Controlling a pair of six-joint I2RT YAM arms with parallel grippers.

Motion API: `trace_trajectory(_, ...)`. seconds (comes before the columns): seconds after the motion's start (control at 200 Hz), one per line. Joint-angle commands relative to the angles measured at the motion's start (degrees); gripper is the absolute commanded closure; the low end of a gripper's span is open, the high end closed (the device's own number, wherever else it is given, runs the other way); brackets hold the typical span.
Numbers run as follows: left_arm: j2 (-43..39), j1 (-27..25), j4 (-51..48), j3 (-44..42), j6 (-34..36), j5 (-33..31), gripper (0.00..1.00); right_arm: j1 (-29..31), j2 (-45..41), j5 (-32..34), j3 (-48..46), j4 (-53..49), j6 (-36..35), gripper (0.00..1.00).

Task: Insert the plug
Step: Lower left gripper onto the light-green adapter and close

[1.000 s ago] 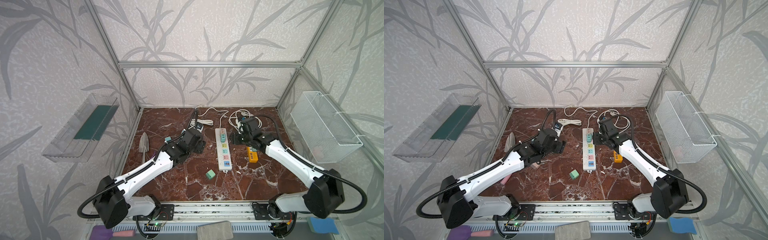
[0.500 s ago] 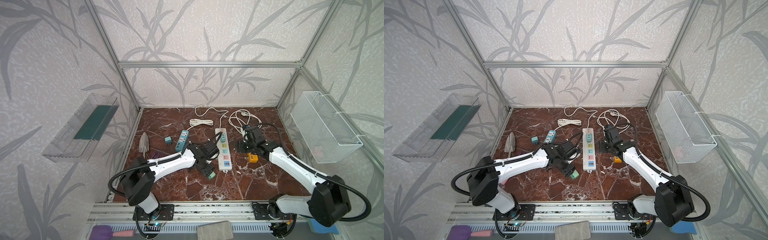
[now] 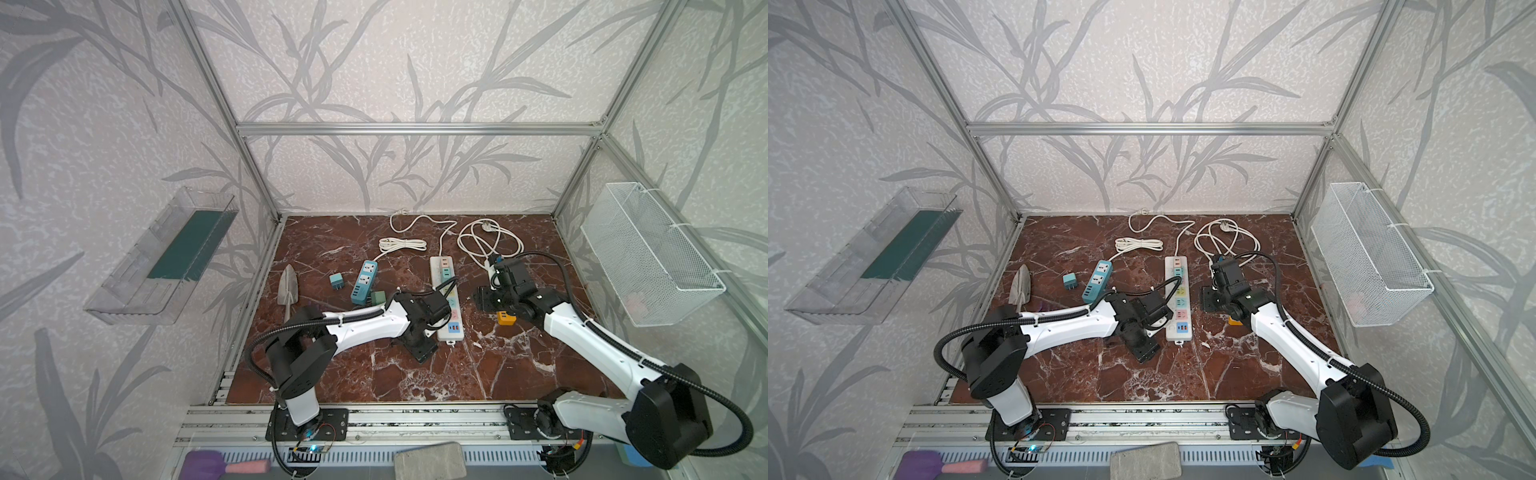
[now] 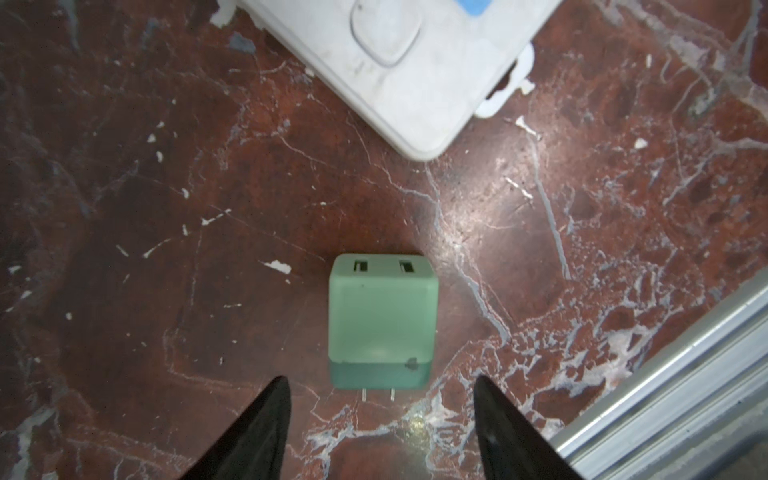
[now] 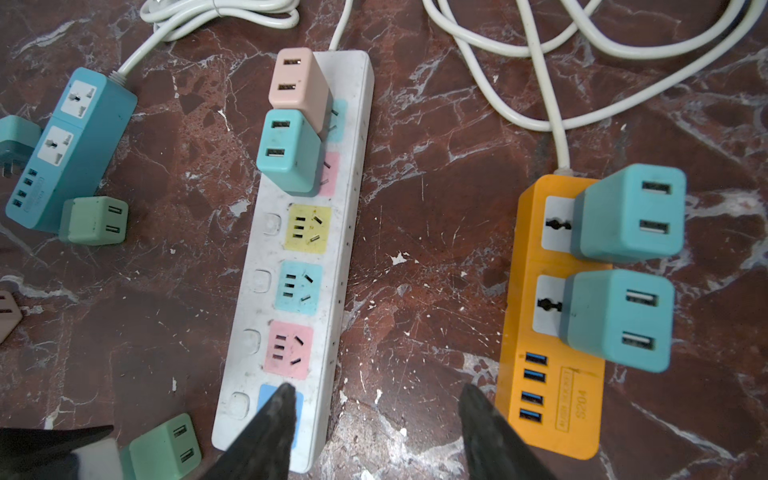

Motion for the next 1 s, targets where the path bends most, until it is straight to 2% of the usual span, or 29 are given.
trace_trajectory(0.0,1.3,-0.1,2.1,1.3,-1.2,-2.2,0.32,-0.1,-1.9,0.1,-0.5,-0.6,0.5,0.37)
trace_trajectory(0.185,5.0,-0.1,1.1,2.9,-1.8,-2.5,0.39,-0.1,-3.0,0.4,-0.4,-1.5,0.4,0.37)
trace_trajectory(0.39,5.4,-0.1,1.5,1.4,-3.2,-2.6,0.45,-0.2,-3.4,0.5,-0.7,-1.5,0.6,0.37)
trace_trajectory(0.78,5.2,0.0,-0.2,0.4,-3.7,-0.7,0.42,-0.2,-2.3,-0.9,0.7,-0.8,1.1,0.37)
trace_trajectory(0.995,5.4,0.2,-0.6,0.5,-2.8,-0.4,0.56,-0.2,-2.4,-1.0,1.5,-1.6,0.6,0.37)
